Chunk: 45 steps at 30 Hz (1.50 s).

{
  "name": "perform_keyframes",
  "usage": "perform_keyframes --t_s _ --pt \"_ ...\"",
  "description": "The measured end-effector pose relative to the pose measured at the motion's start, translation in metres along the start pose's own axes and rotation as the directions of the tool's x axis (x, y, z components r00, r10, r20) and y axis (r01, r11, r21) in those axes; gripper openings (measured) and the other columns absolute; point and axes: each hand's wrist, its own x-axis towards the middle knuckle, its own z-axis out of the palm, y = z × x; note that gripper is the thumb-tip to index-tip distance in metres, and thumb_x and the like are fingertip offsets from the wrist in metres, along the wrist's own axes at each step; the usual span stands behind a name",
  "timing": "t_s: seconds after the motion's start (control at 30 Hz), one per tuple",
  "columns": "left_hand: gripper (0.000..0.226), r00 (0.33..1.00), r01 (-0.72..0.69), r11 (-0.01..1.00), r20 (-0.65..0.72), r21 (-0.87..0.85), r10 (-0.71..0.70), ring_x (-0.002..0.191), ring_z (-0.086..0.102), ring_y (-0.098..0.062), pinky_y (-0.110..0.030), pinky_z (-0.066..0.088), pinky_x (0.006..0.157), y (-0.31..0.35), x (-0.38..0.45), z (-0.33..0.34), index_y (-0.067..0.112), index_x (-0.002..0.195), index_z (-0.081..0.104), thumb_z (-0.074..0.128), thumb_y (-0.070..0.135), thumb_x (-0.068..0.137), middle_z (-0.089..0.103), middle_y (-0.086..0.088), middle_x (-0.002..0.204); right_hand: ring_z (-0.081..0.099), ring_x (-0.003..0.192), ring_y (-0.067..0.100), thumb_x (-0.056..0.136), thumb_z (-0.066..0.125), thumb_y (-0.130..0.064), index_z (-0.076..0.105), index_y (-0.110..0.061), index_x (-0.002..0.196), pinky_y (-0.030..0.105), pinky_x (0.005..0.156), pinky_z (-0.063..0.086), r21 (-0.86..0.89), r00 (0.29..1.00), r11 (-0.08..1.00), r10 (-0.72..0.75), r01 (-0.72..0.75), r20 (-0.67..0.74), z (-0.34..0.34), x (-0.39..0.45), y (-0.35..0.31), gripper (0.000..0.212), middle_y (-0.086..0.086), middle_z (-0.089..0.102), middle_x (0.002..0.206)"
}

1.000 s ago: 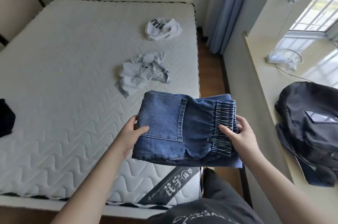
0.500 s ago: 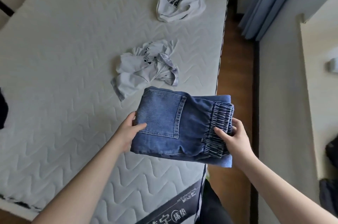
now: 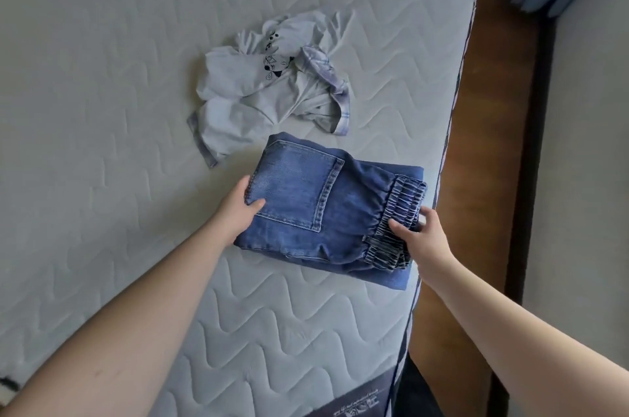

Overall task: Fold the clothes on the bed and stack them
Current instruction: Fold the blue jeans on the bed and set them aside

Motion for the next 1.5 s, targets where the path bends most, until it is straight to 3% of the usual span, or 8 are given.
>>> perform_keyframes --t_s 0.37,0.5,0.6,0.73,0.97,1.2,1.33,1.5 --pt "0.064 0.999 -0.013 0.988 -0.039 0.157 0.020 0.120 0.053 -0.024 -0.032 0.039 0.103 -0.040 0.040 0.039 0.010 0.149 0.032 0.063 0.010 0.093 0.053 -0.010 0.137 0.068 0.087 0.016 0.085 0.074 -0.030 0.042 -0.026 0.127 0.034 0.070 0.058 -0.214 0.992 0.976 -0.003 -0.025 -0.129 0.008 0.032 0.030 0.053 -0.002 0.066 0.109" --pt "0.079 0.980 -0.039 0.867 -0.152 0.497 0.131 0.129 0.041 -0.034 -0.047 0.040 0.100 -0.037 0.036 0.047 0.022 0.154 0.021 0.067 0.024 0.089 0.039 -0.014 0.145 0.060 0.107 0.025 0.085 0.072 -0.038 0.031 -0.022 0.143 0.046 0.092 0.051 -0.400 0.984 0.916 -0.037 -0.037 -0.176 0.013 0.026 0.028 0.073 0.006 0.057 0.126" --pt "0.079 0.913 -0.214 0.663 -0.094 0.717 0.396 0.145 0.022 -0.030 -0.049 0.028 0.111 -0.032 0.033 0.050 0.024 0.156 0.013 0.058 0.036 0.092 0.019 -0.010 0.160 0.040 0.131 0.031 0.081 0.075 -0.034 0.022 -0.017 0.151 0.047 0.110 0.034 -0.687 0.897 0.718 -0.371 0.112 -0.242 0.019 0.015 0.021 0.089 0.014 0.040 0.144" --pt "0.066 0.804 -0.420 0.447 0.094 0.790 0.588 0.151 0.004 -0.021 -0.048 0.007 0.120 -0.014 0.051 0.063 0.023 0.156 0.013 0.042 0.038 0.099 0.005 -0.003 0.164 0.021 0.146 0.027 0.088 0.064 -0.024 0.023 -0.011 0.152 0.043 0.119 0.015 -0.831 0.722 0.377 -0.690 0.409 0.043 0.038 0.008 0.011 0.077 0.010 0.027 0.157" --pt "0.065 0.798 -0.379 0.281 0.158 0.882 0.581 0.151 -0.004 -0.019 -0.043 -0.006 0.121 -0.014 0.087 0.092 0.022 0.156 -0.002 0.014 0.052 0.101 -0.004 -0.002 0.164 -0.002 0.150 0.018 0.099 0.031 -0.049 0.009 -0.020 0.156 0.037 0.120 -0.009 -0.915 0.771 0.063 -0.563 0.398 0.297 0.063 0.052 0.011 0.068 0.000 0.005 0.163" --pt "0.065 0.800 -0.325 0.271 0.111 0.906 0.589 0.151 -0.004 -0.018 -0.045 -0.003 0.121 -0.029 0.092 0.105 0.020 0.154 -0.010 0.004 0.053 0.099 -0.004 -0.002 0.164 0.000 0.150 0.016 0.099 0.027 -0.052 0.010 -0.021 0.156 0.036 0.120 -0.009 -0.917 0.772 0.027 -0.550 0.398 0.319 0.060 0.069 0.023 0.067 -0.001 0.007 0.163" --pt "0.063 0.802 -0.371 0.343 0.111 0.863 0.588 0.151 0.001 -0.022 -0.046 0.002 0.121 -0.035 0.066 0.099 0.022 0.156 0.003 0.014 0.050 0.100 -0.001 -0.005 0.165 0.000 0.150 0.018 0.099 0.028 -0.052 0.008 -0.018 0.156 0.038 0.121 -0.006 -0.926 0.784 0.026 -0.541 0.377 0.304 0.054 0.051 0.029 0.069 0.000 0.005 0.163" --pt "0.057 0.701 -0.478 0.294 0.158 0.828 0.695 0.150 0.014 -0.024 -0.048 0.016 0.120 -0.081 0.008 0.099 0.025 0.156 0.016 0.023 0.045 0.104 0.009 -0.005 0.164 0.004 0.150 0.021 0.102 0.027 -0.046 0.016 -0.017 0.155 0.041 0.122 0.005 -0.894 0.754 0.005 -0.539 0.449 0.376 0.041 0.005 0.068 0.062 0.001 0.010 0.162"
